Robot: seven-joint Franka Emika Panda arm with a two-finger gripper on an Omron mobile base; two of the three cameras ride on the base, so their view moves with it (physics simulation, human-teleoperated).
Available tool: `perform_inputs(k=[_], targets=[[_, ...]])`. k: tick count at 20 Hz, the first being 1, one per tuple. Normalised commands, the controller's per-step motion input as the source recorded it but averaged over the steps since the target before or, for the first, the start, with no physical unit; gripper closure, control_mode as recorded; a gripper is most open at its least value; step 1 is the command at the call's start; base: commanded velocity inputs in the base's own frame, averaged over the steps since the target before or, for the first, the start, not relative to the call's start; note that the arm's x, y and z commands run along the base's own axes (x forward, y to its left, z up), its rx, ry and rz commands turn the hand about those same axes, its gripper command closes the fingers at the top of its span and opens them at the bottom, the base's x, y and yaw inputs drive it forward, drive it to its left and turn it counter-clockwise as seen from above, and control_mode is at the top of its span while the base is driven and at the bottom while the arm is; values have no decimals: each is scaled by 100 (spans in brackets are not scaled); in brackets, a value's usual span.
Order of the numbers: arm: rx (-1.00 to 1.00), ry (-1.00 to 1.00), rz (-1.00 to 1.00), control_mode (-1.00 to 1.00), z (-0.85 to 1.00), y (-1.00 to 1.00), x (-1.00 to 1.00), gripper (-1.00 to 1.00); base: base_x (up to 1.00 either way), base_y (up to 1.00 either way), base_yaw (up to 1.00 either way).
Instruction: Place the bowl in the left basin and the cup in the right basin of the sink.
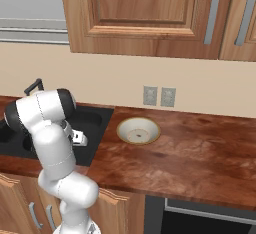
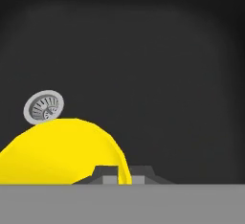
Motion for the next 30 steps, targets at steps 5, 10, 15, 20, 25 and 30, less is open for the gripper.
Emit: perform_inputs(k=[5,10,15,20,25,30], targets=[[0,0,0,-100,-12,7,0,100,0,0,0],[0,0,0,-100,-1,2,0,100,0,0,0],[0,0,0,-100,0,0,0,-100,0,0,0],[0,0,0,-100,0,0,0,-100,0,0,0],[0,0,0,-100,7,0,0,-100,0,0,0],[0,0,0,-100,29,0,0,-100,0,0,0]])
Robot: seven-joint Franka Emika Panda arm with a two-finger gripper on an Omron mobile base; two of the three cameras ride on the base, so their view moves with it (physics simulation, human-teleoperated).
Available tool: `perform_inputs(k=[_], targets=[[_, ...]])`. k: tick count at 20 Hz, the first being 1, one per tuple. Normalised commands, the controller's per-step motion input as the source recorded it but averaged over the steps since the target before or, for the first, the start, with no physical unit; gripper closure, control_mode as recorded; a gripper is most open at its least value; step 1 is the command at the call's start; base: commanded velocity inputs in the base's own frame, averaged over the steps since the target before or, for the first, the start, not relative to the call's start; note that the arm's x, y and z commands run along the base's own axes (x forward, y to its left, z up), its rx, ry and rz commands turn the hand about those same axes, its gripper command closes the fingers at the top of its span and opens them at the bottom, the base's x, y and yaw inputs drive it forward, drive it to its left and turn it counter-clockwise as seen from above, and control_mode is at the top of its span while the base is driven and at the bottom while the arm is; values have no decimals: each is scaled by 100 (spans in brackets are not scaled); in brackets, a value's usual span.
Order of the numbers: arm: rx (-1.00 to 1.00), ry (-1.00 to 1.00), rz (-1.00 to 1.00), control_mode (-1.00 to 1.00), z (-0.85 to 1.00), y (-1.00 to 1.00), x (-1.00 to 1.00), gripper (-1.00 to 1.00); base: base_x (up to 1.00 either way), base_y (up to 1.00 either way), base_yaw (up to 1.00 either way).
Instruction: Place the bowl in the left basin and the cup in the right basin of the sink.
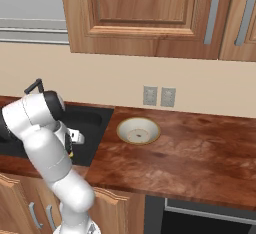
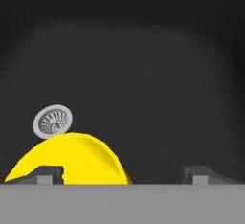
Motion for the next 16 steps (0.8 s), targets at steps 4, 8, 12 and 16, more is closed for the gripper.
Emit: perform_inputs(k=[4,8,12,16], targets=[[0,0,0,-100,44,-12,-10,-100,0,0,0],[0,0,0,-100,56,-22,-5,-100,0,0,0],[0,0,0,-100,63,-23,0,-100,0,0,0],[0,3,0,-100,74,-14,6,-100,0,0,0]])
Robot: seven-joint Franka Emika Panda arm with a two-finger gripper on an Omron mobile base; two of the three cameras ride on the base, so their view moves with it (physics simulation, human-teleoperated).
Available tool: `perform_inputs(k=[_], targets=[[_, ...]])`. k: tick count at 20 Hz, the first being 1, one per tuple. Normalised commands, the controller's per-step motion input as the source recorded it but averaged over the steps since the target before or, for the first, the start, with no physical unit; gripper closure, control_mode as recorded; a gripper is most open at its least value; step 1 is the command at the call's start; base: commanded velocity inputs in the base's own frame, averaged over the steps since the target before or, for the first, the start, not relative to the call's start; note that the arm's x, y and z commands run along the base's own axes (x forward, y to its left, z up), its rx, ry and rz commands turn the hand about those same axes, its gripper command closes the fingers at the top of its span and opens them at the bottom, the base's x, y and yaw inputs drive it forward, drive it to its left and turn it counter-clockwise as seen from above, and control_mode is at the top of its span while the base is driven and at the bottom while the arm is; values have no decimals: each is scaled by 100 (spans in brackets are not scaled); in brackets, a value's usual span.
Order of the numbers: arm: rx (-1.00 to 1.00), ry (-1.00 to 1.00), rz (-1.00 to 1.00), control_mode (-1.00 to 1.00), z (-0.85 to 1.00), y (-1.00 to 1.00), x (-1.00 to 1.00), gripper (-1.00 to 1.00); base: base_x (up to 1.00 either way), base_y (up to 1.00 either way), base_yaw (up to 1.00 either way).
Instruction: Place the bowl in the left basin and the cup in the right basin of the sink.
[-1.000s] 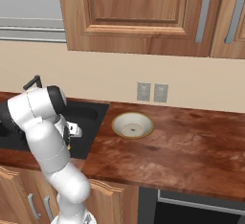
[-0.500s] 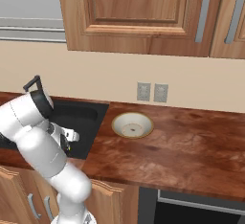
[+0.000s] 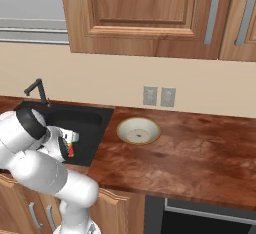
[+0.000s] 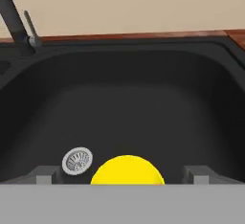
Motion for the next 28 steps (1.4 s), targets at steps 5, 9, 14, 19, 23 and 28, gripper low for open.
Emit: perform_inputs(k=[5,9,14,19,23,28], targets=[[1,5,0,-100,74,-12,3,-100,0,0,0],[1,9,-1,-100,77,-18,0,-100,0,0,0],[0,12,-2,-100,70,-20,0,-100,0,0,0],[-1,10,-1,-100,54,-16,0,-100,0,0,0],[-10,0,0,-100,31,-6,-6,-100,0,0,0],[-16,0,0,-100,11,-17,-23,-100,0,0,0]])
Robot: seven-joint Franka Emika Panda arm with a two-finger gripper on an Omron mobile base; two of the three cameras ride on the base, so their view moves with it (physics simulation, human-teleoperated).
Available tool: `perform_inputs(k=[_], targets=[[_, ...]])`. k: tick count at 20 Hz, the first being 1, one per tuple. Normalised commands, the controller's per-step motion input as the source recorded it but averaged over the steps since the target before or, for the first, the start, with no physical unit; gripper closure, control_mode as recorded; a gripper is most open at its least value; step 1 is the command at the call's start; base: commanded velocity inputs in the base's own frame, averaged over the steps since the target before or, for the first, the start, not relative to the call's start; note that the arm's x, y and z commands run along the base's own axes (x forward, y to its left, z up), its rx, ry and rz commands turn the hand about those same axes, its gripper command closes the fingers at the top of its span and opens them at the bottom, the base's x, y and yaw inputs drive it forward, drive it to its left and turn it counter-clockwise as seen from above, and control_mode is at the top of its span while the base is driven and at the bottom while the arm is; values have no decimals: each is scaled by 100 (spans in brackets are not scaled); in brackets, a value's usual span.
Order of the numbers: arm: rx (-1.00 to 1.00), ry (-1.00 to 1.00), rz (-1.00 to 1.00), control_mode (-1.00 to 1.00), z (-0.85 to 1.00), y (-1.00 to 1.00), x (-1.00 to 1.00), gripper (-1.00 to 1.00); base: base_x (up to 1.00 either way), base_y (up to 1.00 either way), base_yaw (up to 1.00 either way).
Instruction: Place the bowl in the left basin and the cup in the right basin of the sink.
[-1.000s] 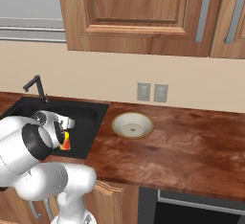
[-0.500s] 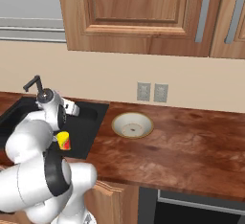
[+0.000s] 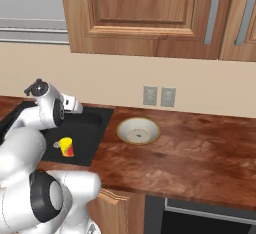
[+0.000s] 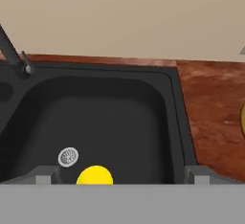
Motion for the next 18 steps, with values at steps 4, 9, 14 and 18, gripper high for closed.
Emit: perform_inputs(k=[4,9,14,18], targets=[[-12,0,0,-100,19,-32,-24,-100,0,0,0],[-5,1,0,-100,30,-36,-21,-100,0,0,0],[-4,3,0,-100,19,-39,-17,-100,0,0,0],[-8,1,0,-100,0,-44,-7,-100,0,0,0]])
